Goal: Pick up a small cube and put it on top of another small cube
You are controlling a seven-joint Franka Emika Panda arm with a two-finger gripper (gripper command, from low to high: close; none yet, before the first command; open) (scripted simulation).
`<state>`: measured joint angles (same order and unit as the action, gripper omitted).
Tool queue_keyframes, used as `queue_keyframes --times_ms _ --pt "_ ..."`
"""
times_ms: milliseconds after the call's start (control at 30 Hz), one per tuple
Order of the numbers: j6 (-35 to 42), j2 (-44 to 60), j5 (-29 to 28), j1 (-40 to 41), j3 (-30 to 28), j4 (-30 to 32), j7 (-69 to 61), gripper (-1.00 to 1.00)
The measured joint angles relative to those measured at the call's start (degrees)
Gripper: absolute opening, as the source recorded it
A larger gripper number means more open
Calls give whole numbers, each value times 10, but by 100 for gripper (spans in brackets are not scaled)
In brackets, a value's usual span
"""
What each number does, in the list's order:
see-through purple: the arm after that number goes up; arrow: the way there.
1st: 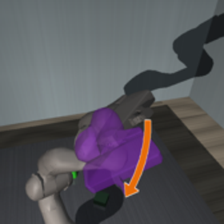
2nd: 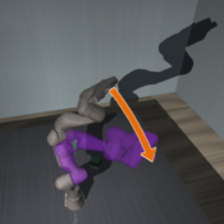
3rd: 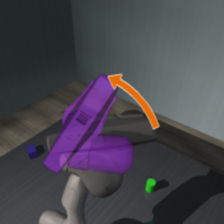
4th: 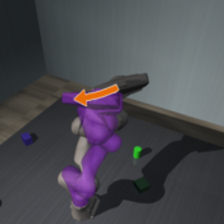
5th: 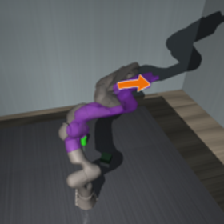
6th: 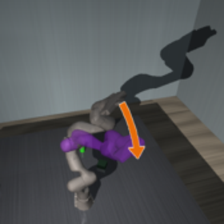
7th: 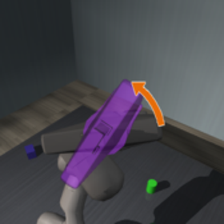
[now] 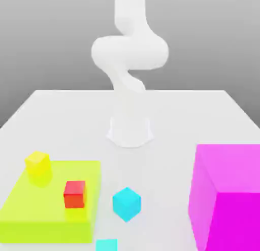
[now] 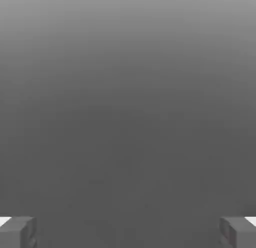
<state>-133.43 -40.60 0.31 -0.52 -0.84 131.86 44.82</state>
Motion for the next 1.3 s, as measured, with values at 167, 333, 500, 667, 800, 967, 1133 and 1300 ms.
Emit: queue_keyframes --times_ms 167,333,500,667,800,967,1133,1300 --pt "-34 107 9 -9 -16 2 -23 0" --pt "-67 211 20 -15 -31 3 -46 0" --pt "-99 315 32 -18 -41 5 -71 0" --pt "-132 419 42 -13 -45 6 -94 0" --pt "-159 502 44 -8 -45 8 -108 0" --pt "-197 605 42 -1 -46 7 -121 0" --pt "-265 699 54 11 -32 -11 -131 -100" --pt "-264 699 54 11 -32 -11 -131 -100"
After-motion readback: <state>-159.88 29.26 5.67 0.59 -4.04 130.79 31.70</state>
